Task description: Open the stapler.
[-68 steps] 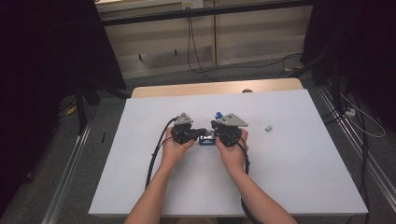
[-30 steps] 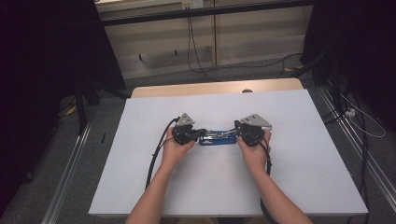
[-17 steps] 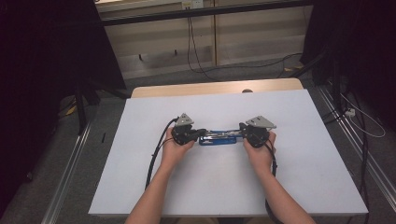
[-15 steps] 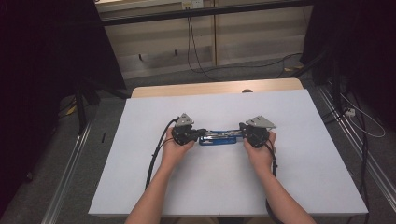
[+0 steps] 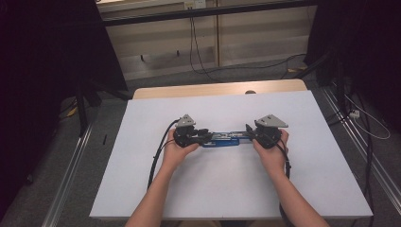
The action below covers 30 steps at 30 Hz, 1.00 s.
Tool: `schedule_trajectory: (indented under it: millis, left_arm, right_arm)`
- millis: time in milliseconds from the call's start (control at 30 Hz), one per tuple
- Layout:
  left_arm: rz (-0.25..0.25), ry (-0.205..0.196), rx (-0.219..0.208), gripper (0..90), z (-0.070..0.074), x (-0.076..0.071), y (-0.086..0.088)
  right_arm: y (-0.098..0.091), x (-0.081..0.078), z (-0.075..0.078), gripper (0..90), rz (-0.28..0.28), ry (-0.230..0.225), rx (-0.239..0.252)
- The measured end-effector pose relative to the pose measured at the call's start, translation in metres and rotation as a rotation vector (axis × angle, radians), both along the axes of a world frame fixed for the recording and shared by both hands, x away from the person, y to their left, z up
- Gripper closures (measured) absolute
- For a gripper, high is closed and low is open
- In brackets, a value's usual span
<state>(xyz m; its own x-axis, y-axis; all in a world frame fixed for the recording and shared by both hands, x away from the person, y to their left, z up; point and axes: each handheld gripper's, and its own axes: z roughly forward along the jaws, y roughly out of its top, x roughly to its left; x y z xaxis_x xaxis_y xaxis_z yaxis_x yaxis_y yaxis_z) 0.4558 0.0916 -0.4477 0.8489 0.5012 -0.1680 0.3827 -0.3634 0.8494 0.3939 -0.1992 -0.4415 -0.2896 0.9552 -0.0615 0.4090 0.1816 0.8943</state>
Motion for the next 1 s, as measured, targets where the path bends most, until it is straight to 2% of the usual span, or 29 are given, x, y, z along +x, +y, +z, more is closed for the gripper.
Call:
schedule_trajectory:
  millis: [33,67,133,267,400,433,467,567,600,833,1000]
  left_arm:
    - [0.008,0.027,-0.016,62.1,0.003,-0.001,0.003]
    - [0.023,0.029,-0.018,58.7,0.006,-0.002,0.005]
    - [0.036,0.026,-0.003,49.9,0.008,-0.002,0.007]
    - [0.069,0.02,0.006,43.8,0.012,-0.009,0.021]
    - [0.114,0.001,0.043,32.8,0.017,-0.018,0.039]
    - [0.126,-0.001,0.04,31.1,0.018,-0.02,0.042]
    - [0.148,-0.007,0.032,28.6,0.019,-0.023,0.047]
    - [0.184,-0.031,0.028,26.4,0.021,-0.03,0.057]
    - [0.196,-0.04,0.017,23.0,0.021,-0.035,0.061]
    - [0.215,-0.066,0.017,16.7,0.02,-0.05,0.073]
    - [0.219,-0.069,0.035,14.7,0.016,-0.059,0.083]
  right_arm:
    - [-0.002,-0.001,0.002,54.9,-0.005,-0.004,-0.002]
    - [-0.004,-0.002,0.003,53.4,-0.009,-0.004,-0.003]
    - [-0.008,-0.004,0.007,52.1,-0.015,0.0,-0.002]
    - [-0.015,-0.006,0.011,48.7,-0.032,0.007,-0.011]
    - [-0.027,-0.01,0.015,43.0,-0.065,0.019,-0.025]
    - [-0.031,-0.011,0.015,40.2,-0.083,0.02,-0.02]
    - [-0.039,-0.013,0.014,36.0,-0.123,0.029,0.004]
    - [-0.045,-0.015,0.012,33.1,-0.155,0.039,0.011]
    - [-0.049,-0.017,0.01,32.3,-0.168,0.051,0.004]
    - [-0.057,-0.015,0.003,31.0,-0.185,0.071,-0.006]
    - [-0.059,-0.01,-0.002,28.6,-0.201,0.086,-0.008]
